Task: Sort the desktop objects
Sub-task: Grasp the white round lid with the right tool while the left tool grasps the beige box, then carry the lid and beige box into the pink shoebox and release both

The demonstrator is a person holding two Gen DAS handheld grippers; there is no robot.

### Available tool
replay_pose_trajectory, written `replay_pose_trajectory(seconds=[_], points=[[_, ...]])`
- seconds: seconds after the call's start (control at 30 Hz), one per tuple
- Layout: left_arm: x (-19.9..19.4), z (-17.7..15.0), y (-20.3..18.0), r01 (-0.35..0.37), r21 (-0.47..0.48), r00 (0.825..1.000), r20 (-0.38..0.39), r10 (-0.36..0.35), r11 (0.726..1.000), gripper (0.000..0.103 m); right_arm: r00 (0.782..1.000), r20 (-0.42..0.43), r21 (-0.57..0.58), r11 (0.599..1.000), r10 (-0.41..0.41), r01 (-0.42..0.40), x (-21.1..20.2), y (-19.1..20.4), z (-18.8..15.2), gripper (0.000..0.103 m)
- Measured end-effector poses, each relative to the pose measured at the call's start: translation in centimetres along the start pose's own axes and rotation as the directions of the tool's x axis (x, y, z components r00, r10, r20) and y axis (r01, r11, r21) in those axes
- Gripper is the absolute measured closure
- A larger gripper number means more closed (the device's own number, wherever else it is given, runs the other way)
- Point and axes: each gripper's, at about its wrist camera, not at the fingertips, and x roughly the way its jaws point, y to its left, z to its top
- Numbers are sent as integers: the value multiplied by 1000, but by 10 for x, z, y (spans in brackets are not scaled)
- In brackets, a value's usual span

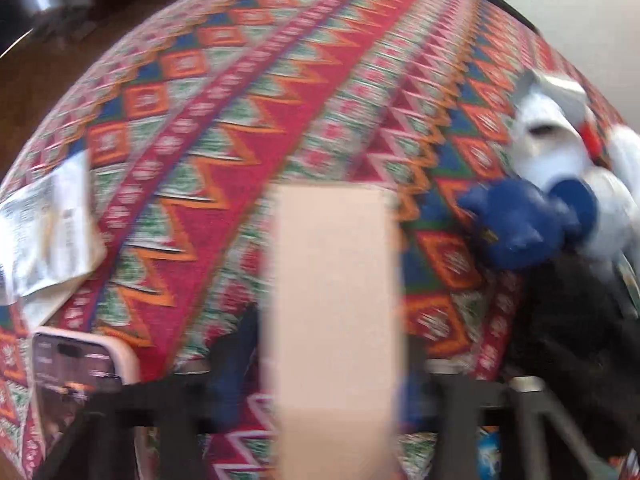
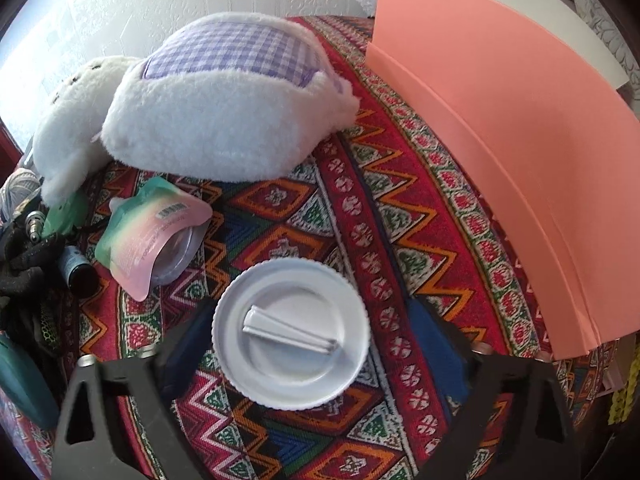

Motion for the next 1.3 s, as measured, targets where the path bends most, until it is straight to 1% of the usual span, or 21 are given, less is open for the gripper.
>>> replay_pose_trajectory(seconds=[0.03, 0.07, 0.17, 0.33, 0.47, 0.63, 0.7, 0.73, 0.8, 0.87, 1.0, 1.07, 1.2, 1.3], points=[[-1, -2, -4, 6, 18, 1000, 5, -6, 1000, 65, 1000, 10, -1, 1000, -5, 5, -3, 0, 2, 38], [-2, -3, -8, 14, 31, 1000, 7, -15, 999, 65, 1000, 16, 0, 1000, -6, 6, -6, -1, 3, 38], [-14, -7, -11, 66, 39, 997, 24, -67, 997, 65, 1000, 10, 21, 999, 28, -28, -11, -4, 4, 38], [-45, -15, -11, 132, 42, 988, 73, -134, 990, 65, 997, 47, 12, 998, 68, -69, -23, -1, -17, 38], [-62, -23, -17, 148, 59, 983, 103, -153, 987, 65, 992, 77, 5, 995, 101, -102, -32, 2, -34, 38], [-81, -53, -30, 168, 117, 978, 107, -180, 979, 65, 983, 113, -6, 990, 142, -142, -44, 5, -55, 38], [-87, -66, -43, 177, 155, 975, 107, -195, 972, 65, 979, 129, -13, 987, 157, -157, -51, 6, -65, 38], [-91, -74, -52, 183, 182, 973, 108, -205, 966, 65, 976, 143, -20, 986, 164, -163, -61, 8, -76, 38], [-101, -90, -69, 199, 233, 968, 107, -229, 952, 65, 969, 171, -36, 984, 178, -175, -81, 12, -98, 38], [-112, -108, -90, 221, 294, 959, 105, -261, 930, 65, 962, 196, -50, 981, 192, -186, -100, 13, -118, 38], [-136, -144, -131, 270, 408, 940, 87, -331, 872, 65, 958, 174, -39, 974, 228, -224, -118, -6, -145, 38], [-147, -161, -150, 289, 458, 930, 73, -359, 841, 65, 960, 175, -26, 976, 218, -217, -134, -24, -151, 38], [-160, -190, -189, 329, 533, 916, 19, -400, 779, 65, 963, 208, 4, 985, 169, -174, -161, -59, -154, 38], [-173, -210, -219, 359, 586, 900, -12, -435, 727, 65, 963, 238, 30, 990, 128, -139, -181, -87, -154, 38]])
